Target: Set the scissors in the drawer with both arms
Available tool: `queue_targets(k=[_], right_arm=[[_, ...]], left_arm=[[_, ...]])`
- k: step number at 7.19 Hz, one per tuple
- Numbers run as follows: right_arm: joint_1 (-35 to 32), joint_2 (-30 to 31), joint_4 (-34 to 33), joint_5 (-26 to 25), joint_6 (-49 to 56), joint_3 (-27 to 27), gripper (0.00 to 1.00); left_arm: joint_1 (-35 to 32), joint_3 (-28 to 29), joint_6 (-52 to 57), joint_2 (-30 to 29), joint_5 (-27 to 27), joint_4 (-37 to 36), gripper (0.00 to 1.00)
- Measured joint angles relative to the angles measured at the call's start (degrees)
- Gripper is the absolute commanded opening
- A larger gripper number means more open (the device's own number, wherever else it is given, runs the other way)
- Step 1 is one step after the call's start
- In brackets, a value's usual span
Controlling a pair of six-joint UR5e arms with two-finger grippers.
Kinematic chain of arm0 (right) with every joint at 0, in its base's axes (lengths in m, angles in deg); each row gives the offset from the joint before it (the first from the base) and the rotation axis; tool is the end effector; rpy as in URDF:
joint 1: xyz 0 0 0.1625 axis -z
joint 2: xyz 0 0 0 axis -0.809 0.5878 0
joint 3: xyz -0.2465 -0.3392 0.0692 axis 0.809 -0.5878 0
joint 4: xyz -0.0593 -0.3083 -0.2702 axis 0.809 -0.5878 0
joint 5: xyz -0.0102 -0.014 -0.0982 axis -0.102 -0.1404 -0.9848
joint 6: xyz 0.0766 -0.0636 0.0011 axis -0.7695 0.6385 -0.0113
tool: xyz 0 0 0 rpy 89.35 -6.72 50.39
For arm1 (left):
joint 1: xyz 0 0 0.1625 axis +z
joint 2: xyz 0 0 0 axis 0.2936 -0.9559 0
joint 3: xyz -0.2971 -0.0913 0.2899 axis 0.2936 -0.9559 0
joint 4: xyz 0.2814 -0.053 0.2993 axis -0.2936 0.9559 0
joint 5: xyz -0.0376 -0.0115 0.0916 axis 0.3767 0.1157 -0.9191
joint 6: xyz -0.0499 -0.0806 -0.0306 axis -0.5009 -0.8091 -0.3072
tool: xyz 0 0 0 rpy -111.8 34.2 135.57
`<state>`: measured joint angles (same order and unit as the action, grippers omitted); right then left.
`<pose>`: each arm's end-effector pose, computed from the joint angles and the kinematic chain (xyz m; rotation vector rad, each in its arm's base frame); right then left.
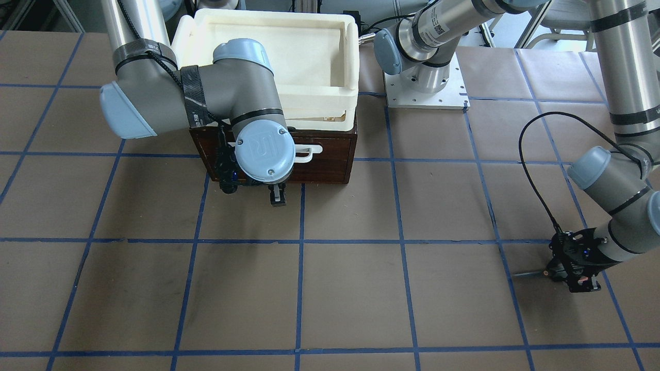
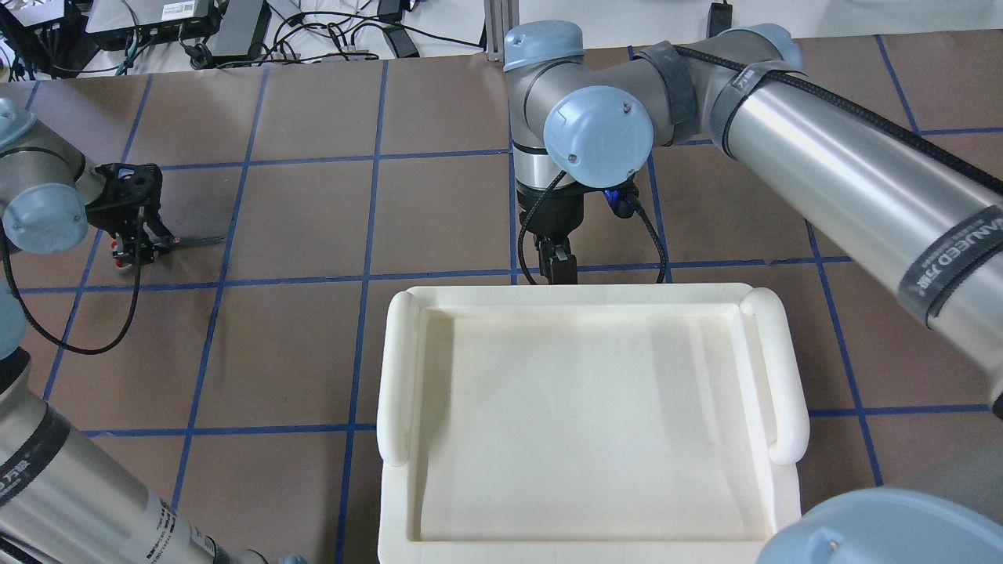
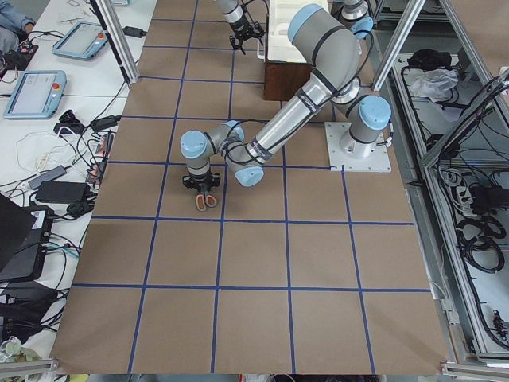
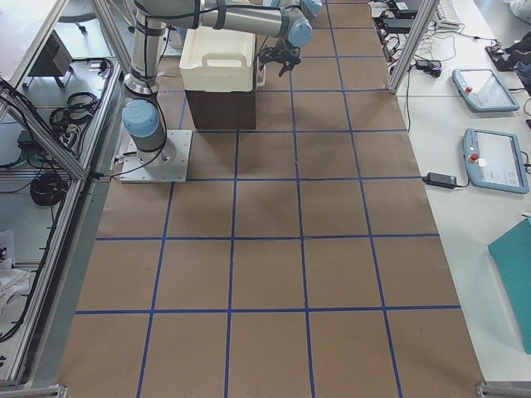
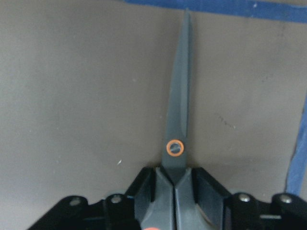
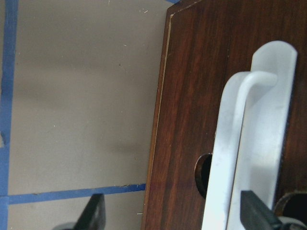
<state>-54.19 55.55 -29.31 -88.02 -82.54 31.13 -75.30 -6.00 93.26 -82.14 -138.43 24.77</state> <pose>0.3221 -0.5218 0.2859 -1.8213 -2.0812 -0.4532 0.2260 -0.6272 0.1675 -2.0680 -2.3515 0.0753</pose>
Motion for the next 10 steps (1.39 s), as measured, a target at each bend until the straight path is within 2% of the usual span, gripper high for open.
queue_targets(k=[3,7,10], right_arm=[[0.0,-0.6,0.0,0.0,0.0,0.2,1.0],[0.0,-1.8,-0.3,0.1,0.1,0.4,1.0],[0.0,-2.1,-0.3,0.1,0.1,0.6,1.0]], left_arm=[[-0.1,0.0,0.1,0.3,0.1,0.0,0.0],[-2.1,0.1,0.1,2.5,-0.7,0.0,0.0],[-4.6,0.1,0.1,6.8,-0.9,2.9,0.0]])
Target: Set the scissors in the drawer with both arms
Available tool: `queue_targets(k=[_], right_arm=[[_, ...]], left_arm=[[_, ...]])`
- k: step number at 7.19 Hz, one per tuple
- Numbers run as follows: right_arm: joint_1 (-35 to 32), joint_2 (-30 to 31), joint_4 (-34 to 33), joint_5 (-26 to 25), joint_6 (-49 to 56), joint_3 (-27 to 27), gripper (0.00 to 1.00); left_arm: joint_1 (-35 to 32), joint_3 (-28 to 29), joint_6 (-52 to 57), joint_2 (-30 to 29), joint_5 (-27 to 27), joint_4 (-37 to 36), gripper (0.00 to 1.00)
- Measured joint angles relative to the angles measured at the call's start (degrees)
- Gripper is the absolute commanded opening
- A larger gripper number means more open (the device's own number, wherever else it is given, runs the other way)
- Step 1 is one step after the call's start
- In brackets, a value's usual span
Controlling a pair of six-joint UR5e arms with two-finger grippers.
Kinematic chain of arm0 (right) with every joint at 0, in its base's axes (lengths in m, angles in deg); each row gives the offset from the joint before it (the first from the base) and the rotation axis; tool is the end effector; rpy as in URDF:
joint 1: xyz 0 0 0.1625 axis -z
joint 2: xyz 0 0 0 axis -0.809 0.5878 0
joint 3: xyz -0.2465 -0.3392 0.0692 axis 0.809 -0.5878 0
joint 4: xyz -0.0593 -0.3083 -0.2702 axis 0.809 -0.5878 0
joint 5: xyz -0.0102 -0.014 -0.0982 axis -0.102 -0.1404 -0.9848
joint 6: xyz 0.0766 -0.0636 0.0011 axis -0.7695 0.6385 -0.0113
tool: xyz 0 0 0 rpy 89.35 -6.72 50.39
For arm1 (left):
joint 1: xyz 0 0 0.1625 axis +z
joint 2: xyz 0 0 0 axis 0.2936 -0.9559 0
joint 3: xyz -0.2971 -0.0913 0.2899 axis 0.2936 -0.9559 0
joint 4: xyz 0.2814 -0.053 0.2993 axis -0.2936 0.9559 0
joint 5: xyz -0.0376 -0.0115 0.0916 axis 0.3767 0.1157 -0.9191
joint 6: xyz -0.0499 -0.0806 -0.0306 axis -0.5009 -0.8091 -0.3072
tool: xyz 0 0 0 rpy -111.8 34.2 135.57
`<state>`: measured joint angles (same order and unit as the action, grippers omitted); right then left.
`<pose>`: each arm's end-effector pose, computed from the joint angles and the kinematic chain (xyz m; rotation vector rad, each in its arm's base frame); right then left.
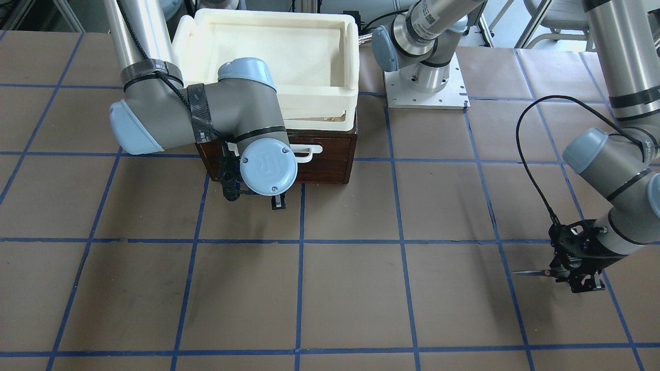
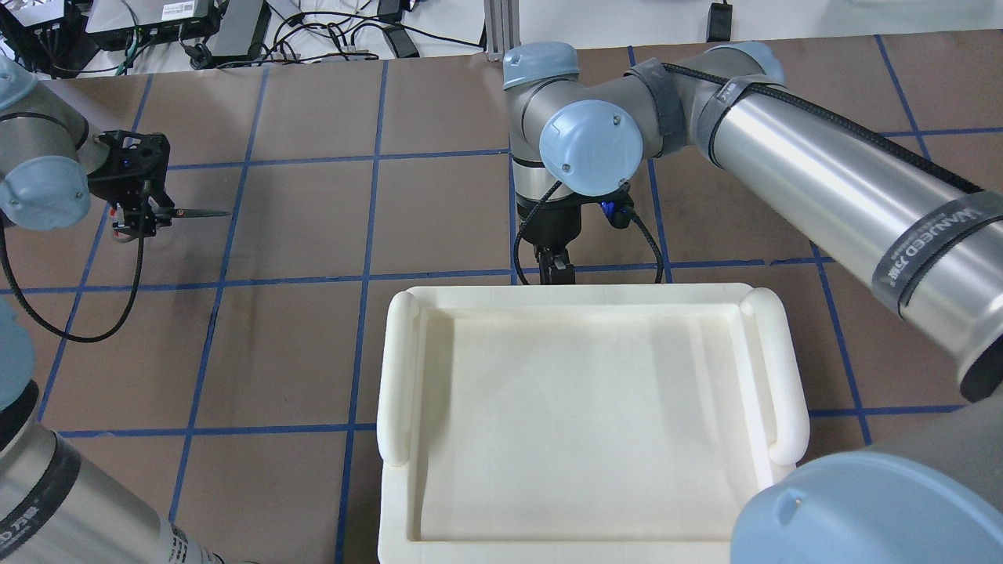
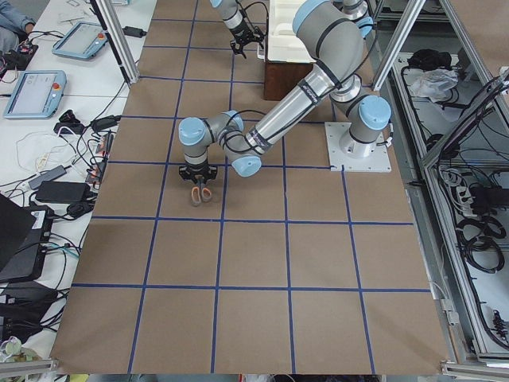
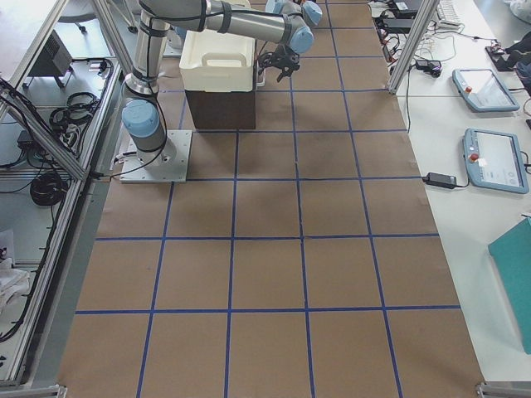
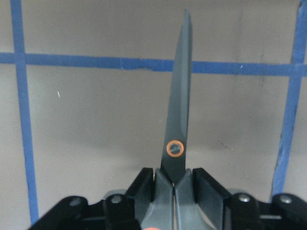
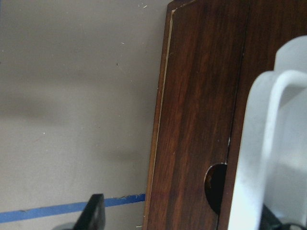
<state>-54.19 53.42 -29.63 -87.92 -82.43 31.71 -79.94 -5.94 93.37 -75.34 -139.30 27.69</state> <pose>0.3229 -0.5238 0.2598 -1.7962 -2.0509 -0.4806 0.1716 -0.6344 0.2396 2.1304 2.2265 -0.0862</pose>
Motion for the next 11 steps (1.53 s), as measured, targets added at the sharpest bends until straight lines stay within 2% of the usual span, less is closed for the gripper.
queue_targets(k=[4,6,9,11], right_arm=[[0.0,0.0,-3.1,-0.2,0.6,0.2,1.0],[0.0,0.5,-6.5,-0.7,1.1,-0.1,1.0],[0.0,0.6,-11.2,-1.0,5.4,-0.6,1.0],[0.0,0.5,-12.6,-1.3,6.6,-1.2,1.0]], left_arm=[[-1.9,0.0,0.0,10.3,-2.5,12.4,0.0],[-5.0,0.2,-0.4,15.1,-3.7,18.8,0.0],[-13.0,0.3,-4.7,17.0,-3.1,20.6,0.0],[-14.8,0.3,-5.4,17.2,-1.1,20.7,0.0]])
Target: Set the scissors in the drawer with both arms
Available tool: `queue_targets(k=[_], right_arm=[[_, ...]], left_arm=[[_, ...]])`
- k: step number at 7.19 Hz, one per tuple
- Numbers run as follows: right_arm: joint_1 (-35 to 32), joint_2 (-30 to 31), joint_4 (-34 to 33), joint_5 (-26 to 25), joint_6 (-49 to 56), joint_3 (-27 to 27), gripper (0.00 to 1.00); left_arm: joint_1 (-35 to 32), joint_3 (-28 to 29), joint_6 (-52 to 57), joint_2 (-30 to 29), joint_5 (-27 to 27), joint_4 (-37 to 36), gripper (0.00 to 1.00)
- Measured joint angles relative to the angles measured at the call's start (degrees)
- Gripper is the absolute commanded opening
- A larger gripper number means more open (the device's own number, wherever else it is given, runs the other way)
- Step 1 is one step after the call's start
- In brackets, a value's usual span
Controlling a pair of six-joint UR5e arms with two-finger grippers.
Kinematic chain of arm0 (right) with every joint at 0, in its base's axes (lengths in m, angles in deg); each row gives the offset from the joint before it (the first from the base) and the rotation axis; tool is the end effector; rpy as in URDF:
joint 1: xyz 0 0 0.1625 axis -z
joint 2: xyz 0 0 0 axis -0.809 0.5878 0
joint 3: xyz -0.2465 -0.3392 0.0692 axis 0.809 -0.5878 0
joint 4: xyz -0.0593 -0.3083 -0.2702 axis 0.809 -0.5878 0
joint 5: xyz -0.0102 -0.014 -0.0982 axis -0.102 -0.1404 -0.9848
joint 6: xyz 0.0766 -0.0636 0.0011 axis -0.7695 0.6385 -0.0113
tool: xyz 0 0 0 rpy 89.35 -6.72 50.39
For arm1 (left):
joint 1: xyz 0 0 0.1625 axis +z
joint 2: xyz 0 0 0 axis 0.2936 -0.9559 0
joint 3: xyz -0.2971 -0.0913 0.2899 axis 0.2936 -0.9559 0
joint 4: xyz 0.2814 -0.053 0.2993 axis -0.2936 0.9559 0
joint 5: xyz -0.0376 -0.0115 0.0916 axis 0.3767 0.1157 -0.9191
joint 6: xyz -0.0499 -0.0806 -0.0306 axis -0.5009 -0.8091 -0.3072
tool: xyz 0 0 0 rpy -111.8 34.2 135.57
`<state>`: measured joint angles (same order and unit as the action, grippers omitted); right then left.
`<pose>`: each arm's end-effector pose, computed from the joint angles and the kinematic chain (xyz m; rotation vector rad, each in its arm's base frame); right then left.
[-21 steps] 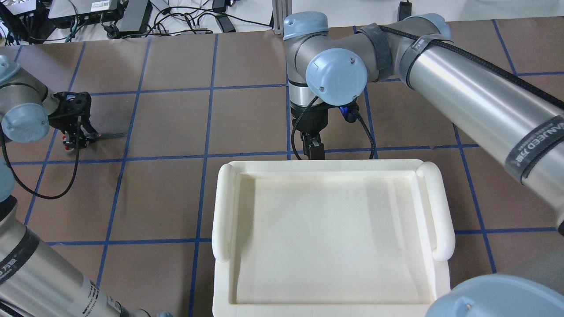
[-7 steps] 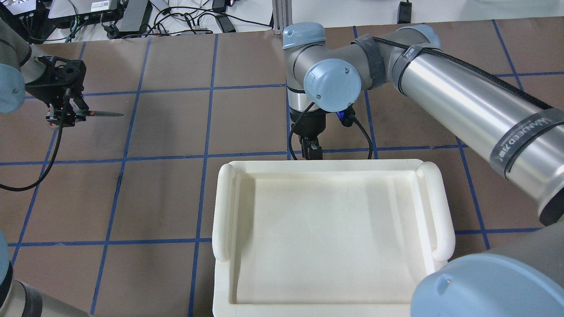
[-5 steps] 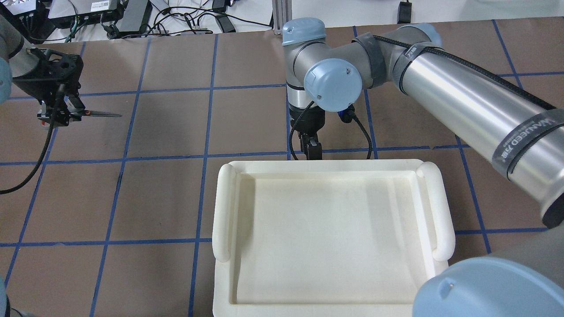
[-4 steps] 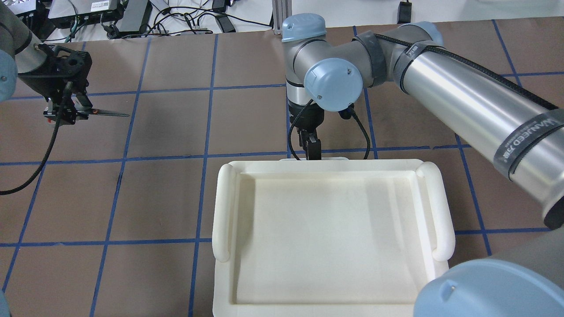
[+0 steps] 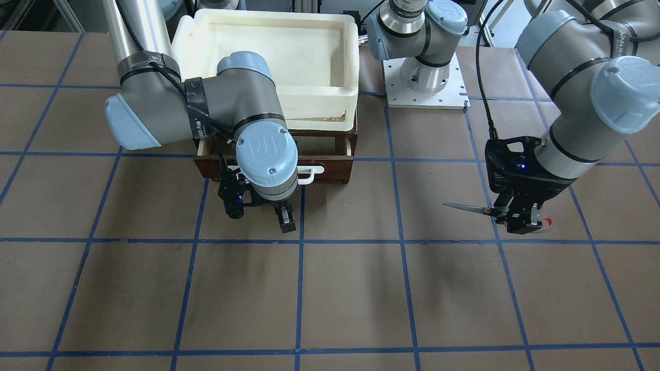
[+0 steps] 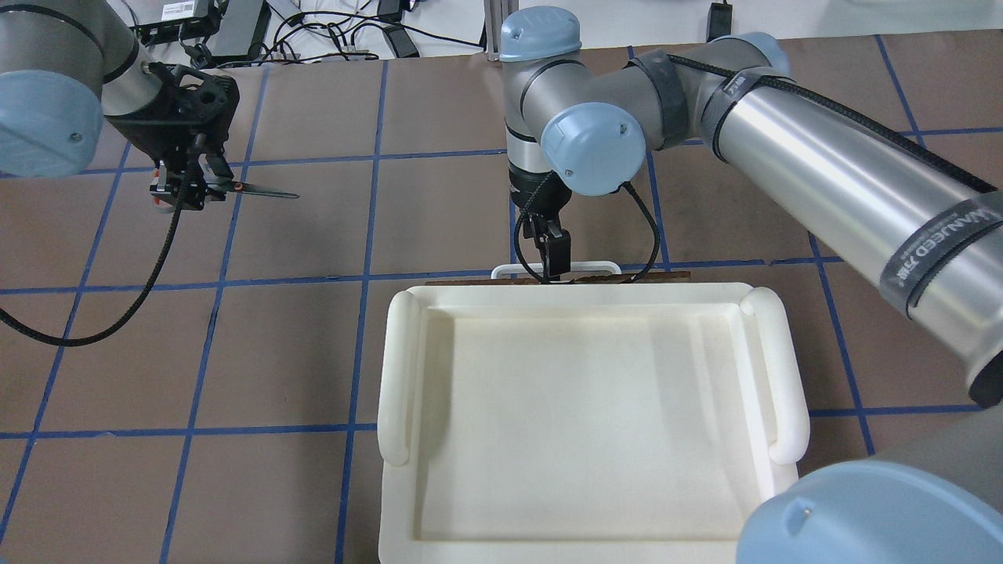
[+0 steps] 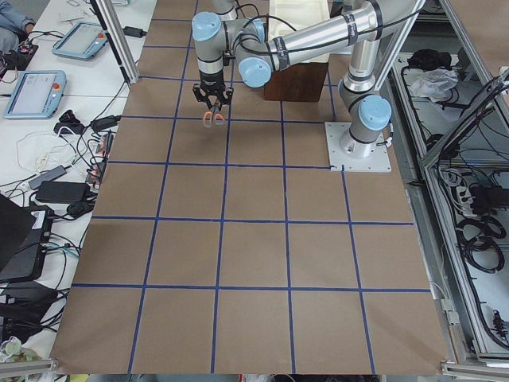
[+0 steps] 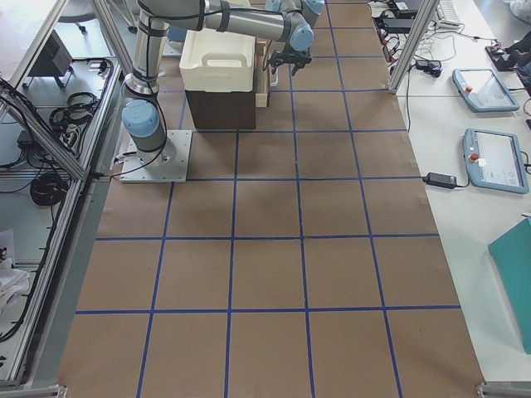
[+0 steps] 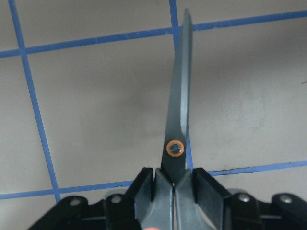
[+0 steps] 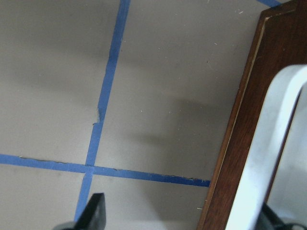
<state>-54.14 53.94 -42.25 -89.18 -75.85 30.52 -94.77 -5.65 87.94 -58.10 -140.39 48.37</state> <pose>0.3306 -0.5559 0.2864 -1.8046 -2.3528 -0.3091 -0.0114 -0.5797 0.3870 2.3423 2.0791 -0.0343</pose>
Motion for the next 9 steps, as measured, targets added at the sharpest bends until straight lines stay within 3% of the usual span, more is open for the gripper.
queue_targets(k=[9], right_arm=[[0.7,-2.5,-2.6,-0.5,1.1,-4.4,1.0]], left_arm=[[-0.5,0.0,0.1,-0.5,0.1,-0.5,0.0]])
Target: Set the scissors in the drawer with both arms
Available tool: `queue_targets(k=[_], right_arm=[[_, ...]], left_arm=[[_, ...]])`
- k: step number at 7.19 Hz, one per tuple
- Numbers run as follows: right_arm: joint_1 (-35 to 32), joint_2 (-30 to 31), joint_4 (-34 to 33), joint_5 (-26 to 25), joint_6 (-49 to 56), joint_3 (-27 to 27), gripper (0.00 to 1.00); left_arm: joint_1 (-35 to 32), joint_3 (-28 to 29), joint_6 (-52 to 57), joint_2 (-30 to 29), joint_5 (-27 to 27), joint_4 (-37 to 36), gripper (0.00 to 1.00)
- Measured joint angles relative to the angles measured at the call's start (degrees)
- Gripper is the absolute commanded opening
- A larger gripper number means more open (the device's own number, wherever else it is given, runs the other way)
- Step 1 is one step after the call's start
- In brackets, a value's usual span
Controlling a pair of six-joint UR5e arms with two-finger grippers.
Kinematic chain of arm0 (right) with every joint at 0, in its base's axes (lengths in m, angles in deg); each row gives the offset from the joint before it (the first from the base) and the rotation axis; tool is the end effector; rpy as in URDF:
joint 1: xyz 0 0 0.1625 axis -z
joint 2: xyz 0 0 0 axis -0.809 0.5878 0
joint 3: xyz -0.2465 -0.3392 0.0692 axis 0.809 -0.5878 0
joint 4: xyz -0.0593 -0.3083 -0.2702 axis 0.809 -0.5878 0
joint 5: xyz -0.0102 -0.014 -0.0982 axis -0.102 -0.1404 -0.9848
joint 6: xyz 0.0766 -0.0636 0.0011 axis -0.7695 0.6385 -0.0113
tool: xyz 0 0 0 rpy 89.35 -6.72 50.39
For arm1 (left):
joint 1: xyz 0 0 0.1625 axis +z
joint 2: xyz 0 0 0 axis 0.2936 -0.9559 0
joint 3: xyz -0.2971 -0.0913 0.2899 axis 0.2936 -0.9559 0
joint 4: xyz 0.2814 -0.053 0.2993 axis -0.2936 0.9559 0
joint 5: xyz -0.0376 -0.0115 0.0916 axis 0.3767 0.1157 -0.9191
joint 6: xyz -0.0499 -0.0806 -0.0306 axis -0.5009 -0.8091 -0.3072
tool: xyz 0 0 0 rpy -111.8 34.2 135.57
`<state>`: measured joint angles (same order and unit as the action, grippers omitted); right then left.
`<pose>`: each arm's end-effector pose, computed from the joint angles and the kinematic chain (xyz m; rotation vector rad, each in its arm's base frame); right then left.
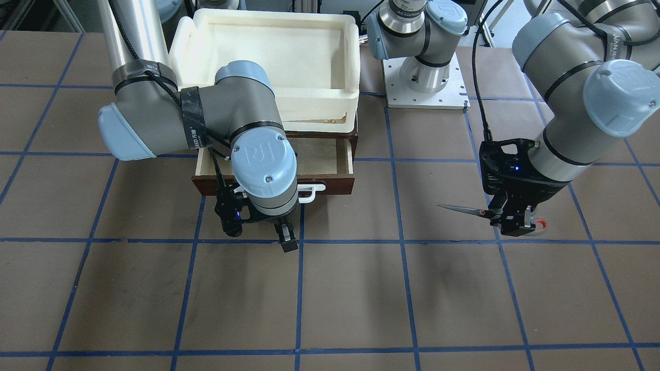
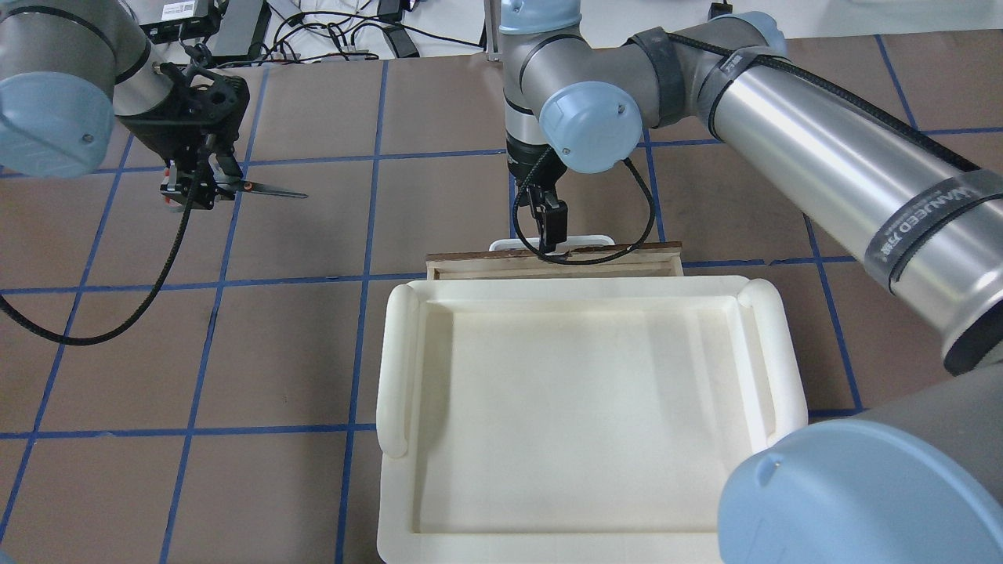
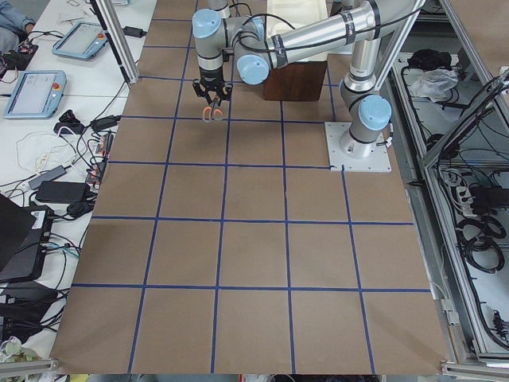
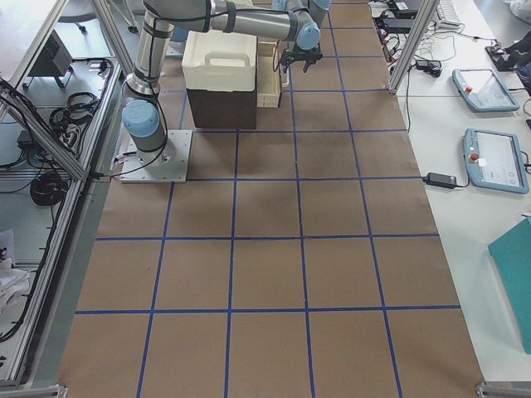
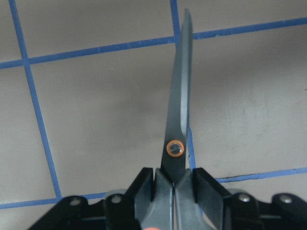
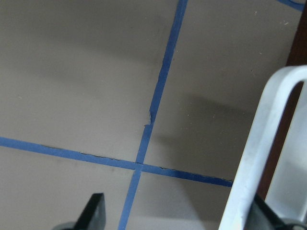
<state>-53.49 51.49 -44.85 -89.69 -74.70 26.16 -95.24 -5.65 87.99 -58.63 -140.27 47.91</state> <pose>0.3323 -0.5881 0.2962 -1.8312 -2.4189 -0.2388 -0.0158 -0.5824 0.3826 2.3533 2.0699 -0.0363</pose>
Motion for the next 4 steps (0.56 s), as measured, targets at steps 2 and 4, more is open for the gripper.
queue_targets(k=[2,4], right_arm=[[0.1,-1.0,0.0,0.0,0.0,-1.1,1.0],[0.1,-2.2,0.0,0.0,0.0,-2.4,1.0]], left_arm=[[0.0,0.0,0.1,0.0,0.0,0.0,0.0],[0.0,0.0,0.2,0.0,0.1,0.0,0.0]])
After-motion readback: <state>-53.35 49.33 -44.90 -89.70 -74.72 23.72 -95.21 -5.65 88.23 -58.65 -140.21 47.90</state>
